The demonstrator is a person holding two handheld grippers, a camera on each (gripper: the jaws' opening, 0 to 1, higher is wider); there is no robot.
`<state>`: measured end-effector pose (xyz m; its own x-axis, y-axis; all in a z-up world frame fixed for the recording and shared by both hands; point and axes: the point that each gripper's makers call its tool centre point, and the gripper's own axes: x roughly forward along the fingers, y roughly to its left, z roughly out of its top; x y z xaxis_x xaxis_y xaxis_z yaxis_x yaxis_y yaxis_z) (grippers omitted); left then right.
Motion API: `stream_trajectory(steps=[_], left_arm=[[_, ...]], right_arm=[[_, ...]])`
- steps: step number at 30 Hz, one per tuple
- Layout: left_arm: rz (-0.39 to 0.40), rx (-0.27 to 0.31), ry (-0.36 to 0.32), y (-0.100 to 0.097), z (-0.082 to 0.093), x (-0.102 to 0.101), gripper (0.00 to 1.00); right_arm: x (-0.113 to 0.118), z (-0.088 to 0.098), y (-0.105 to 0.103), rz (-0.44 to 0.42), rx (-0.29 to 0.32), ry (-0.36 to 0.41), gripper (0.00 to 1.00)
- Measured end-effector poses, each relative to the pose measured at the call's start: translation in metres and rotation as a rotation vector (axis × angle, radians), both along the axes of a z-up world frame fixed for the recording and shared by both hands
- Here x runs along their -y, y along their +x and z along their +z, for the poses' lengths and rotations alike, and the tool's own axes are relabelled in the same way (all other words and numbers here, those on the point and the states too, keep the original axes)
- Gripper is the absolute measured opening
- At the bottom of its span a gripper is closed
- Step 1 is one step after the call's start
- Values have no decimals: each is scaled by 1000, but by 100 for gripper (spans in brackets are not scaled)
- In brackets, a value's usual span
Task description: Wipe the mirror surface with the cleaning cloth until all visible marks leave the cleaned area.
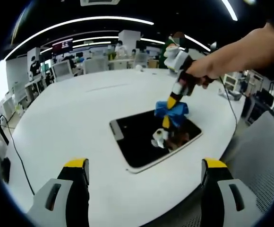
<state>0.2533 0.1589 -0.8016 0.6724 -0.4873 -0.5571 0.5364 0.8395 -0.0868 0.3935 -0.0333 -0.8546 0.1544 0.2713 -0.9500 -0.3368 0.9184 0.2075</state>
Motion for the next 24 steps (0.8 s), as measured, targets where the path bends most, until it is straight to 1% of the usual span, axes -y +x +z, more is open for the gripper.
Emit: stream_trajectory(steps=[7, 10, 13, 24], left_arm=[[11, 2, -13, 1, 1, 0, 99], [10, 3, -17, 2, 0, 1, 99], [10, 23, -16, 4, 3, 0, 99], [11, 16, -32, 3, 3, 2, 99]], right_arm=[[-4, 3, -3, 8, -1, -3, 1], [-9, 4, -3, 16, 4, -4, 1], [-17, 0, 2, 23, 8, 5, 1], [-38, 1, 3, 45, 14, 15, 1]])
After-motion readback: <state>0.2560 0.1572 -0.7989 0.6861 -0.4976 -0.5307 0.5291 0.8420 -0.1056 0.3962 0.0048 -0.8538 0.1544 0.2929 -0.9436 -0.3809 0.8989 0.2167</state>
